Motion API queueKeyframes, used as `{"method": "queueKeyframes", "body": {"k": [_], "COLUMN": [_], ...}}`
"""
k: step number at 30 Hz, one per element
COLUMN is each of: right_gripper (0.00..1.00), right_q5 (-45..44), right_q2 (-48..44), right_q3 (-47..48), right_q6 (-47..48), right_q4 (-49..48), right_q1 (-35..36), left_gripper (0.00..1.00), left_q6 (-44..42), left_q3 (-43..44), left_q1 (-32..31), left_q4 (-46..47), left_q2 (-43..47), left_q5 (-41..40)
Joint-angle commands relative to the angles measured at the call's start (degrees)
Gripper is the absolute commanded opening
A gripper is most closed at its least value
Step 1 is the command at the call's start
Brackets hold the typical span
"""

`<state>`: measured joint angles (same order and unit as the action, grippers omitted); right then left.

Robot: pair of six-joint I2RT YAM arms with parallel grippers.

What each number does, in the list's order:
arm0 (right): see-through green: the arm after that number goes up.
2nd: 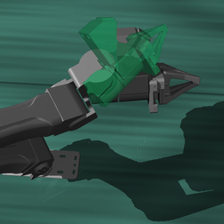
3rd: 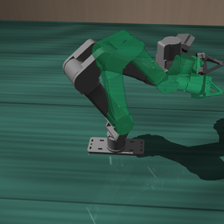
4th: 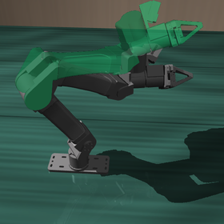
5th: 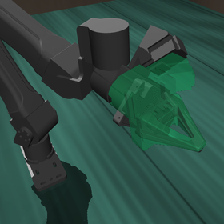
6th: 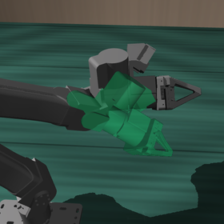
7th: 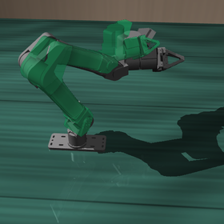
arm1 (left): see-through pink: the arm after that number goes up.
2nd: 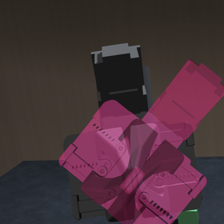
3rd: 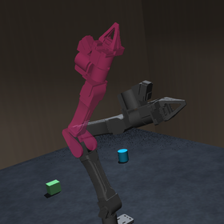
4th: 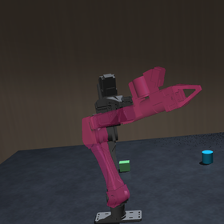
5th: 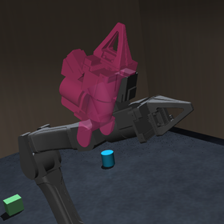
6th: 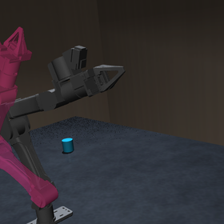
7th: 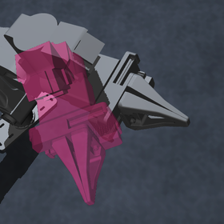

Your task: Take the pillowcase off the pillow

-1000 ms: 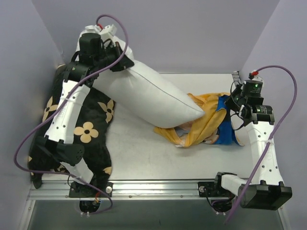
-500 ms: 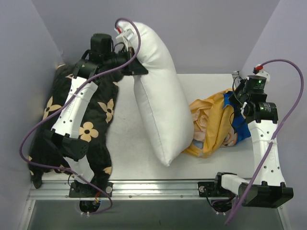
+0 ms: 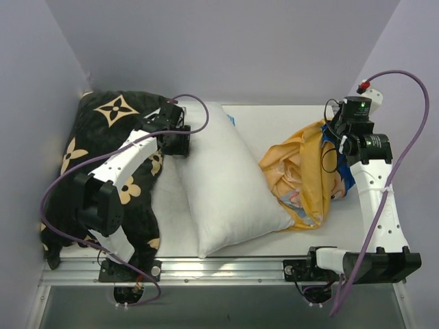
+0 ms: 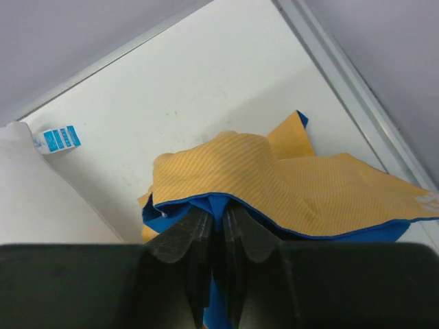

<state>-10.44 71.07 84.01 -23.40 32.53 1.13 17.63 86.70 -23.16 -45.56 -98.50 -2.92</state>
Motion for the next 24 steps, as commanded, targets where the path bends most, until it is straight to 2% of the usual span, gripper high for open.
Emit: {"method": "queueKeyframes", "body": {"k": [1,2,3,5,6,7,9,13,14,15,18,20,24], "right_gripper": [0.13,0.18,0.3,0.43,0.55,0.59,0.73,0.88,0.96,1.0,1.0,1.0,1.0], "right_q5": [-6.78,-8.36,-9.15,-9.78,-9.08,-8.73,-7.15,-2.06,-0.22,2.06,1.48,1.47,2.35], "right_q2": [1.62,1.97,2.23,3.72,4.16,4.43,3.21,-2.06,-2.68,-3.47,-7.42,-10.59,-16.48], "right_q3": [1.43,0.38,-1.11,-2.09,-2.27,-2.09,-2.53,-1.49,-1.39,-1.65,-5.86,-10.76,-19.55], "right_q6": [0.72,0.37,0.11,0.11,0.02,-0.33,-0.42,-0.07,-0.24,-0.24,-1.21,-2.43,-4.46], "right_q4": [-1.16,-1.07,-1.16,-0.9,-0.55,0.07,0.51,1.39,2.61,2.88,2.45,0.09,-5.1], "right_q1": [0.46,0.37,0.11,-0.24,-0.59,-0.95,-0.77,0.01,0.28,1.15,7.73,13.95,21.18], "left_gripper": [0.67,0.68,0.68,0.71,0.72,0.73,0.82,0.84,0.84,0.84,0.84,0.84,0.84], "left_q6": [1.0,1.01,0.92,0.48,0.3,0.22,0.3,0.3,0.3,0.3,1.09,2.14,3.82], "left_q3": [1.2,1.11,0.76,0.58,0.67,0.67,0.32,-0.3,-0.3,-0.65,-1.87,-5.12,-14.25], "left_q1": [-3.12,-3.47,-3.73,-3.91,-4.0,-4.0,-4.09,-4.09,-4.18,-4.26,-5.58,-6.72,-8.22], "left_q4": [5.39,5.74,6.44,7.06,7.15,6.98,7.33,8.56,8.73,8.82,9.35,10.49,12.51], "left_q2": [5.59,6.38,7.26,9.37,10.51,11.04,12.8,18.68,19.56,21.4,25.18,27.38,35.27], "left_q5": [-14.03,-14.57,-14.83,-15.28,-15.1,-15.27,-15.45,-13.52,-12.04,-11.33,-8.78,-7.29,-3.77]}}
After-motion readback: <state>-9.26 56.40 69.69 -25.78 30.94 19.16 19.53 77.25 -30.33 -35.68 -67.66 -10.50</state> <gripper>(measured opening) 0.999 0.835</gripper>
